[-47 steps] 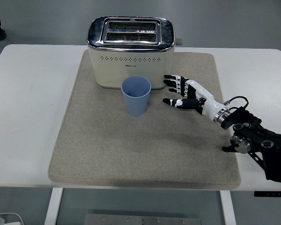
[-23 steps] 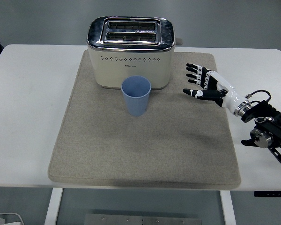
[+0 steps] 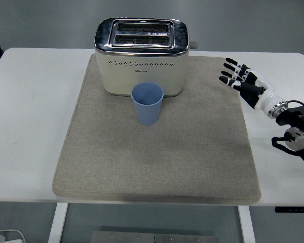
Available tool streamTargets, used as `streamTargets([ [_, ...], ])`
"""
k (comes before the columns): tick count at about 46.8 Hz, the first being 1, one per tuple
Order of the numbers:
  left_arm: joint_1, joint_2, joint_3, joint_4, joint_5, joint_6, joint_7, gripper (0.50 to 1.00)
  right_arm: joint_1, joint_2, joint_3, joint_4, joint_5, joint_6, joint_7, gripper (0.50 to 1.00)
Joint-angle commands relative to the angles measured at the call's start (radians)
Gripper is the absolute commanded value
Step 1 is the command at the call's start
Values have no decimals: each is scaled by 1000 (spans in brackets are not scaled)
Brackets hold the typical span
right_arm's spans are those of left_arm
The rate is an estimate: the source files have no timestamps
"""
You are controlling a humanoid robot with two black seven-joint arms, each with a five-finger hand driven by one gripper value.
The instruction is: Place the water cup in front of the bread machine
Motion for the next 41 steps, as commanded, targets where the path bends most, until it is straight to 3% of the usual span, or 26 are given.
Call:
streamTargets([
  [1,0,0,0,0,0,0,0,1000,24,-5,0,-2,55,-2,-25,921],
  [14,0,0,0,0,0,-1,0,1000,56,-7,0,-4,82,-28,-36,921],
  [41,0,0,0,0,0,-5,0,1000,58,1,-3,-2,72,-22,-45,921],
])
